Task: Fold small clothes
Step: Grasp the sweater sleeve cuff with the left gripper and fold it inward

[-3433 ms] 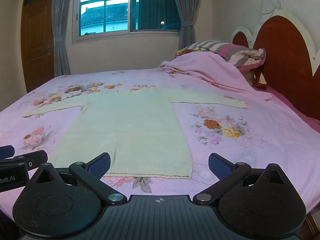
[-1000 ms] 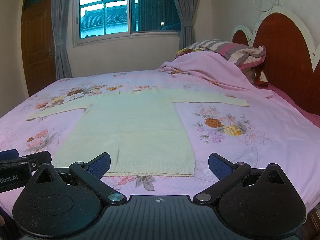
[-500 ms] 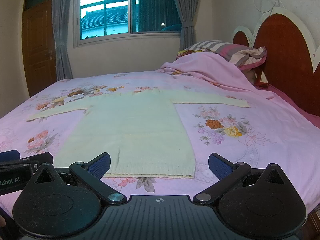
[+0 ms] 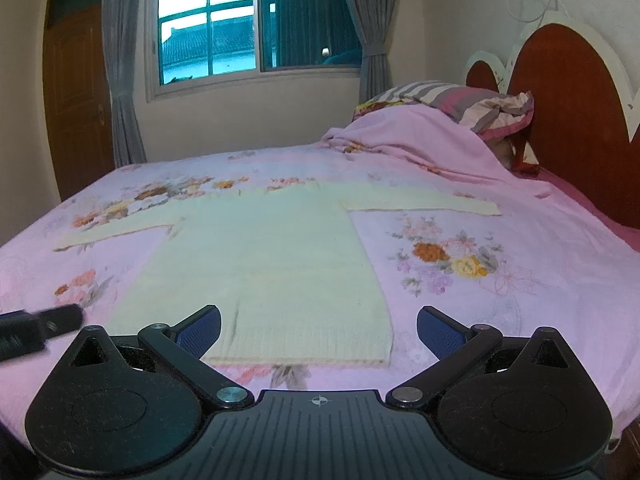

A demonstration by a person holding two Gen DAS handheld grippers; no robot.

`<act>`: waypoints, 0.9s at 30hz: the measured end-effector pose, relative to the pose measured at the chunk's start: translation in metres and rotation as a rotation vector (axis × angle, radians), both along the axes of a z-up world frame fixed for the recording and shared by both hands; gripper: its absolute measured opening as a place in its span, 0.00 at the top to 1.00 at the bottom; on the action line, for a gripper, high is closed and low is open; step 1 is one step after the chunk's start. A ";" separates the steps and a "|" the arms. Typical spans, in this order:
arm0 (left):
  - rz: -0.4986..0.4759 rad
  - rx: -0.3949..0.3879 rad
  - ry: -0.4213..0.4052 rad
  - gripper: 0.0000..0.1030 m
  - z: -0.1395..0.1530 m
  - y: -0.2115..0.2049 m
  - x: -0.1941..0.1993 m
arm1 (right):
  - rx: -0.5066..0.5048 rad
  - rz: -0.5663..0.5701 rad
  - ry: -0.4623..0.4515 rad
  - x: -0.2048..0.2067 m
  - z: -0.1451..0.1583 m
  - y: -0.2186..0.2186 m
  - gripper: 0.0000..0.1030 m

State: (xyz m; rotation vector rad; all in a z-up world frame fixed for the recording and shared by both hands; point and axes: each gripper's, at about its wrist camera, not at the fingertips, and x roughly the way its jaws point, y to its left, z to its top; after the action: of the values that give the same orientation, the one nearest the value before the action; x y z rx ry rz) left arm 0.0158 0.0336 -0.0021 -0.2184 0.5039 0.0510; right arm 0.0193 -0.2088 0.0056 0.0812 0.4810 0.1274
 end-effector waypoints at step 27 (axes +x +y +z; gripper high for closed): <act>0.535 -0.538 -0.023 0.22 -0.143 0.433 0.347 | -0.102 -0.269 0.050 0.285 -0.057 -0.065 0.00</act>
State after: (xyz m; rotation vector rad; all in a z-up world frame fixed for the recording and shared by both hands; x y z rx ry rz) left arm 0.3625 0.4663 -0.1449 -0.8769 0.4165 0.4366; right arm 0.3044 -0.2738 -0.0515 0.0489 0.5215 -0.1627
